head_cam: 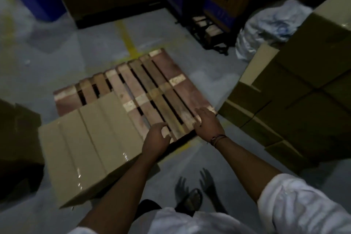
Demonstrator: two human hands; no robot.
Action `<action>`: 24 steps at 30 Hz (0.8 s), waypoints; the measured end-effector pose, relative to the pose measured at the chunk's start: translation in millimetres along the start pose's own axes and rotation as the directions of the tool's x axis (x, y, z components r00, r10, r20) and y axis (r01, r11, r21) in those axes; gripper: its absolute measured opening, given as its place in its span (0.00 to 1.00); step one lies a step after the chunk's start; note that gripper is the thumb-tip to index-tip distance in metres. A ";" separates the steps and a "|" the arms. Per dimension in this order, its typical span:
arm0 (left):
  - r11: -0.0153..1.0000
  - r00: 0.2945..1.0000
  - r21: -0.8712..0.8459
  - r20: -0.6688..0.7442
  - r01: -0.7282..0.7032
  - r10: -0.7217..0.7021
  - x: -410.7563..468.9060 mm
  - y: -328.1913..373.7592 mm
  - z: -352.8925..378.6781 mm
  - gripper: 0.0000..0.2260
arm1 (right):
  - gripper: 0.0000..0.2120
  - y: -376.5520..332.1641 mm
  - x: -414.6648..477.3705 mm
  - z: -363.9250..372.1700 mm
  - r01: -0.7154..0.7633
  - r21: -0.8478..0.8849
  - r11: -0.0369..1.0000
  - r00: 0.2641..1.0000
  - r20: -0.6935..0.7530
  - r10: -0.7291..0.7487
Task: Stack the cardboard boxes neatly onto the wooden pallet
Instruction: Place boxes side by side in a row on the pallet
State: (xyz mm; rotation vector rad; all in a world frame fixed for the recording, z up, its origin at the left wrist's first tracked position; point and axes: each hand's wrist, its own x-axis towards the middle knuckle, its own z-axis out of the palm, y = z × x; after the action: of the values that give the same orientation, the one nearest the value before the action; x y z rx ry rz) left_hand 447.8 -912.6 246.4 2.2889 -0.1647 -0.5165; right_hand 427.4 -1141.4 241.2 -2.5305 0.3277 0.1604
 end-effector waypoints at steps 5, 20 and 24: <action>0.991 0.991 0.058 0.074 -0.116 0.112 46.6 74.4 29.9 0.22 | 0.28 54.1 12.3 -63.6 -0.124 0.067 0.990 0.980 -0.150 0.133; 0.759 0.733 -0.064 0.218 -0.648 0.644 215.3 379.2 156.4 0.20 | 0.27 165.1 88.4 -284.5 -0.249 0.118 0.961 0.726 -0.635 0.266; 0.639 0.634 -0.105 0.077 -0.762 0.769 246.8 453.3 174.5 0.18 | 0.24 184.1 109.0 -349.0 -0.215 0.075 0.974 0.529 -0.829 0.180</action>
State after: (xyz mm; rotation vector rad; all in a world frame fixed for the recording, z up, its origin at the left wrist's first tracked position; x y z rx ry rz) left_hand 618.0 -1411.1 385.3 1.8736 -1.1204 -0.1820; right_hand 498.2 -1506.8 411.7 -2.4102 0.9923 -1.0226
